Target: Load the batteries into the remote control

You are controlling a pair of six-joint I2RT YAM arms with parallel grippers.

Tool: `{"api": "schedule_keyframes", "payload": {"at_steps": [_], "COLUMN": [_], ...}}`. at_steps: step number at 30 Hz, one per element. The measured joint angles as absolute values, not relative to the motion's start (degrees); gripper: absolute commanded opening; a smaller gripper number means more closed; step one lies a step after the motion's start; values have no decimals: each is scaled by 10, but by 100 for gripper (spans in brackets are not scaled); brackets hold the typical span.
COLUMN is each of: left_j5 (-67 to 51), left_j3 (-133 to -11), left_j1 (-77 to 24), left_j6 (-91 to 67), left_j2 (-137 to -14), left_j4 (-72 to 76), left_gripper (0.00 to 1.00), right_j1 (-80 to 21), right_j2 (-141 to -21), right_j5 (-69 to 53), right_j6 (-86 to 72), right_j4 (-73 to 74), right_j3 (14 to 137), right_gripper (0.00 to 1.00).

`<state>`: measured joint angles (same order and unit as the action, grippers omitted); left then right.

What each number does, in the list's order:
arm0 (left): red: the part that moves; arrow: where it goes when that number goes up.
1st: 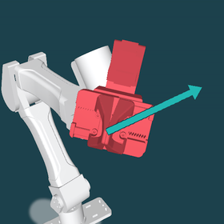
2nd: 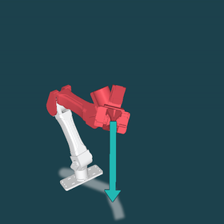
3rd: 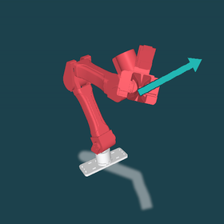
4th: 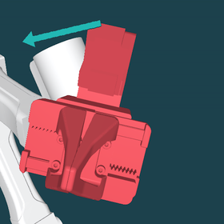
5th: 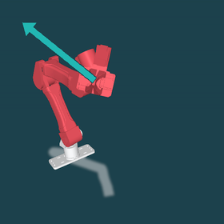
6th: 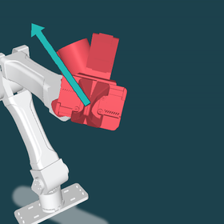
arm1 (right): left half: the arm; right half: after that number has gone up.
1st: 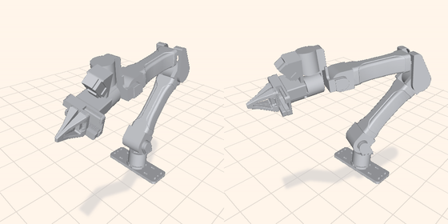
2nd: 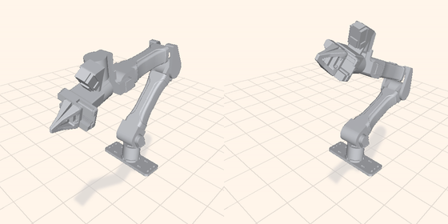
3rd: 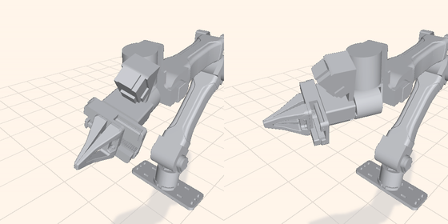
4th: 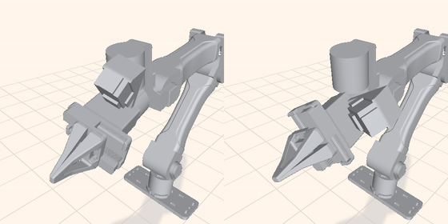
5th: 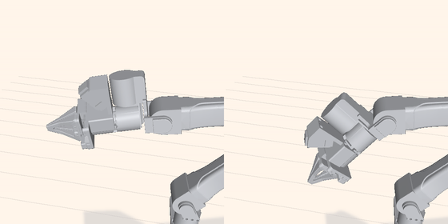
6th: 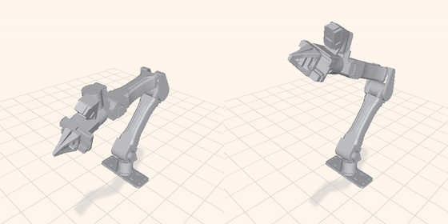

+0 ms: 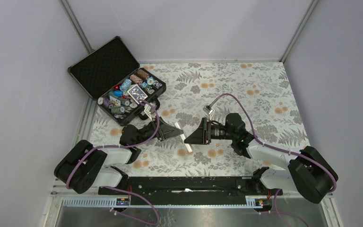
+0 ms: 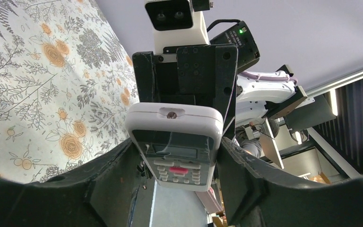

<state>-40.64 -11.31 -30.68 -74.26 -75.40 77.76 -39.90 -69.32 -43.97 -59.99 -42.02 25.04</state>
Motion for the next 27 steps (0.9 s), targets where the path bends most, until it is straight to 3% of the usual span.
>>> {"api": "schedule_keyframes", "payload": {"at_steps": [3,7,11,20,27], "left_j5": [-409,-410,-410,-416,-416], "left_j3": [-116,-119,-120,-127,-134], "left_j1": [-309,-309,-310,-313,-313], "left_j6": [-747,-748,-748,-752,-746], "left_j2": [-755,-755,-755,-768,-781], "left_j4": [777,777,777,777,730], "left_gripper": [45,28,0,0,0], "right_j1": [-399,-399,-399,-398,-397], "right_j2": [-701,-705,-705,-626,-566], "right_j5": [-442,-443,-442,-407,-345], "right_j6": [-602,-604,-603,-538,-440], "right_j4": [-434,-447,-453,-350,-203], "right_j3": [249,247,244,243,251], "right_gripper": [13,25,54,82,88]}}
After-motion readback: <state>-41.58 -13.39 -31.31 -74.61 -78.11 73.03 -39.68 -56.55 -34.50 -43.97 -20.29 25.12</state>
